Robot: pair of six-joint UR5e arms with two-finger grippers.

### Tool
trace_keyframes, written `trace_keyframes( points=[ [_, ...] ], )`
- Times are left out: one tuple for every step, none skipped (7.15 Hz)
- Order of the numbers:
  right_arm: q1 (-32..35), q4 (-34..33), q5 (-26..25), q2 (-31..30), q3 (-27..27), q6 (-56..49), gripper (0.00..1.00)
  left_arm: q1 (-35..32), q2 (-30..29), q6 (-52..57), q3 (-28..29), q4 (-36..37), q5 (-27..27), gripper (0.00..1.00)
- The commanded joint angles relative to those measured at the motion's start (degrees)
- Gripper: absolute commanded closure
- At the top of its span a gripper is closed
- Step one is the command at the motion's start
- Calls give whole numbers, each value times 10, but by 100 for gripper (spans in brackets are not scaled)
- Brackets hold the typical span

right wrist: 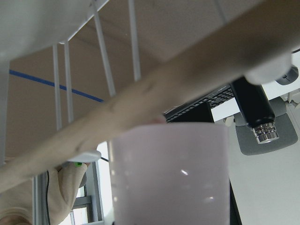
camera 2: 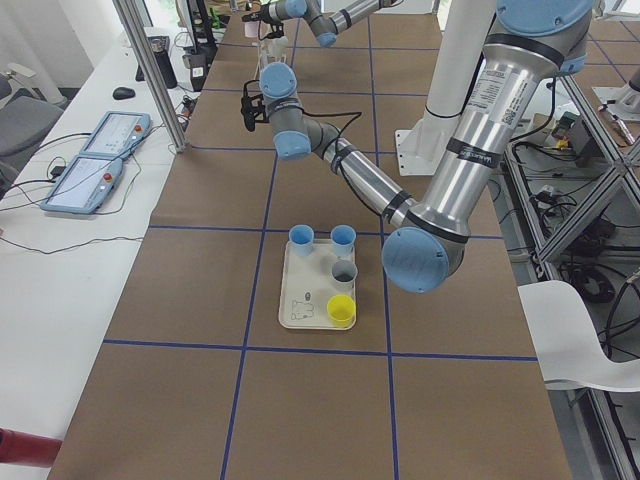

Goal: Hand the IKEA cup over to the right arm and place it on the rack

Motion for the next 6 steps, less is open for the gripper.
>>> trace_keyframes(
  points=[
    [-4,-1,0,0,0,-2,70,0,0,0,0,0,0,0],
    [-8,-1,0,0,-2,-2,66,0,0,0,0,0,0,0],
    [-9,-1,-3,-1,-2,-2,61,0,0,0,0,0,0,0],
    [-12,-1,-9,-1,-3,-4,49,0,0,0,1,0,0,0],
    [-14,-1,-12,-1,-3,-4,29,1,0,0,1,0,0,0],
    [-14,0,-12,-2,-3,-4,10,0,0,0,1,0,0,0]
  ],
)
